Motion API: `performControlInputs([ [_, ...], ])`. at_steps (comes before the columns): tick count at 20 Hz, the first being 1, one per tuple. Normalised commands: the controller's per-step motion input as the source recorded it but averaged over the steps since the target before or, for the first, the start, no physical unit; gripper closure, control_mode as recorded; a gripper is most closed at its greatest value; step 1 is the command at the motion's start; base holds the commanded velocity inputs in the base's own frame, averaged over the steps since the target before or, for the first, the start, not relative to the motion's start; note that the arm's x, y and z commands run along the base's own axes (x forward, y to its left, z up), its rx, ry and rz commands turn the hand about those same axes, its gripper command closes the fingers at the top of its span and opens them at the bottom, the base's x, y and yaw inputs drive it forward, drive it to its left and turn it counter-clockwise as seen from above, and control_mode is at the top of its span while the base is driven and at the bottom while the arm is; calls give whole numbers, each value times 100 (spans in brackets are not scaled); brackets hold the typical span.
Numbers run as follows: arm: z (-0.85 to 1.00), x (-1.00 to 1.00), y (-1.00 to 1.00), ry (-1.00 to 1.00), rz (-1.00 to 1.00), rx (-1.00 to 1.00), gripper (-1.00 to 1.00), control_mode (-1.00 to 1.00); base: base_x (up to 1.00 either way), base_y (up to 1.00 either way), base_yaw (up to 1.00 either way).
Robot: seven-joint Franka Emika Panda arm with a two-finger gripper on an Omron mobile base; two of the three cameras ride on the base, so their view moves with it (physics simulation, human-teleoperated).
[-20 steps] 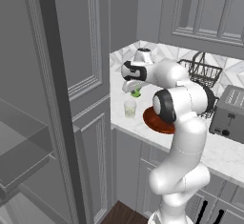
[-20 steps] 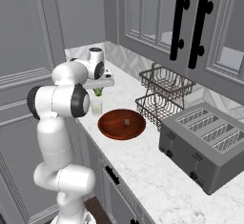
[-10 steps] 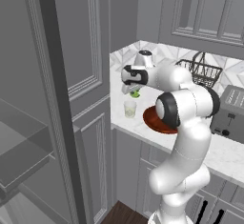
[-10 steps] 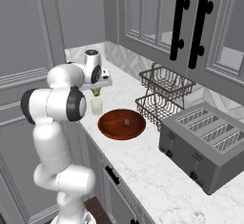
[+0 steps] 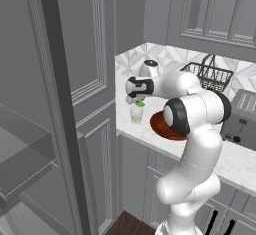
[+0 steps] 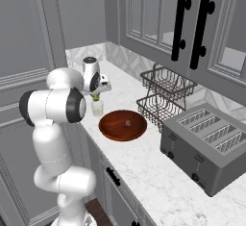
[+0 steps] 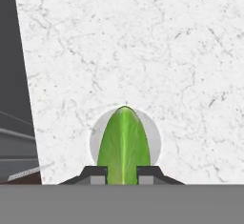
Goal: Grab a lemon wedge from the fridge and one ice cube from the ice bowl, and put them in the glass of lemonade.
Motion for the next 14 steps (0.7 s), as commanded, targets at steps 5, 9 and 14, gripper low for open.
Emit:
performControlInputs([
  [5, 0, 35, -7, 3, 0, 0, 100, -100, 0, 0, 0],
  [9, -3, 13, -7, 0, 0, 0, 100, -100, 0, 0, 0],
  [14, -1, -9, 15, 0, 0, 0, 100, -100, 0, 0, 0],
])
